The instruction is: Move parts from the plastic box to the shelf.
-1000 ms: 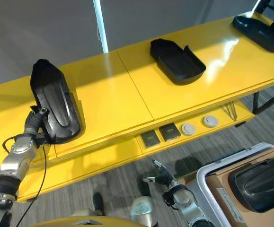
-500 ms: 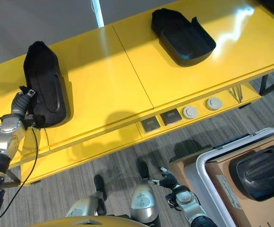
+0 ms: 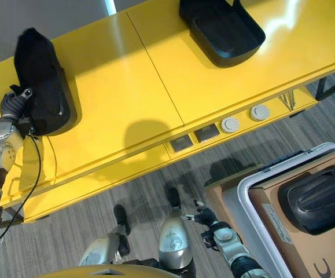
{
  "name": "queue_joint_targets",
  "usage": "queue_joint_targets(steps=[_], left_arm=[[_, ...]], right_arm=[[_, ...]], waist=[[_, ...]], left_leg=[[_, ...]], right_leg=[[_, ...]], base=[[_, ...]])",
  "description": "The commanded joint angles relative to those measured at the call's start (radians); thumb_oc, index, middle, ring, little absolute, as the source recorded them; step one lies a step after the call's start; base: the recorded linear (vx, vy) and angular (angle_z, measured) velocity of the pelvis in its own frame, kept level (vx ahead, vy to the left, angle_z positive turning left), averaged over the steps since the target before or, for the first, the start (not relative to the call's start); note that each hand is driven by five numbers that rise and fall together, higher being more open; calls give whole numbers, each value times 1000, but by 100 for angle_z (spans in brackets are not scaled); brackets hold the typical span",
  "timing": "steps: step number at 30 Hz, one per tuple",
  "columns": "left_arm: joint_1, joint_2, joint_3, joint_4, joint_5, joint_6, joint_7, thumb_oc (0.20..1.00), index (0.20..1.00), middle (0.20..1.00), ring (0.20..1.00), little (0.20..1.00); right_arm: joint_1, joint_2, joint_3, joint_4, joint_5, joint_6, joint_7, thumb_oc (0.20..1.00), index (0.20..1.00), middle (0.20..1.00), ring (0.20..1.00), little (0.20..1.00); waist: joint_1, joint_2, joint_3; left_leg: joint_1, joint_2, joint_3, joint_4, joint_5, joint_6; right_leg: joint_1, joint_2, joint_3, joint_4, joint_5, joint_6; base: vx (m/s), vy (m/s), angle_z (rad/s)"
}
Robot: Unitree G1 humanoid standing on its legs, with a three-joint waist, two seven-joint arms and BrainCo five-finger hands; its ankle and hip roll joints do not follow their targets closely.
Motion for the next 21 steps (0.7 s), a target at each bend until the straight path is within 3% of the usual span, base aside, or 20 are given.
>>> queue_joint_targets(steps=[1,12,16,21], left_arm=[[19,-46,-74,100,-58,82,-62,1000,1000,1000,1000,1000],[91,-126,-93,25,-77,114,-126,1000,1000,1000,1000,1000],[133,-163,-83,-18,-135,121,-103,1000,1000,1000,1000,1000],[186,-205,-50,-43,-231,109,-7,1000,1000,1000,1000,1000]], right_arm=[[-10,36,44,-16,20,-11,-14,1000,1000,1000,1000,1000],[8,51,19,15,-3,19,-13,1000,1000,1000,1000,1000],[28,63,7,51,-26,20,-11,1000,1000,1000,1000,1000],[49,69,-4,89,-40,10,-12,1000,1000,1000,1000,1000]], waist=[[-10,-51,-4],[-4,-42,-37],[2,-38,-69],[11,-35,-110]], left_leg=[[-18,24,20,3,-19,11],[27,28,18,3,-25,11],[50,28,15,3,-30,8],[77,29,16,3,-34,7]], right_leg=[[0,12,-13,38,-76,-27],[47,13,-20,41,-87,-31],[80,12,-27,34,-93,-31],[122,11,-39,24,-99,-31]], base=[[32,-9,0],[59,-12,1],[72,-18,1],[86,-11,2]])
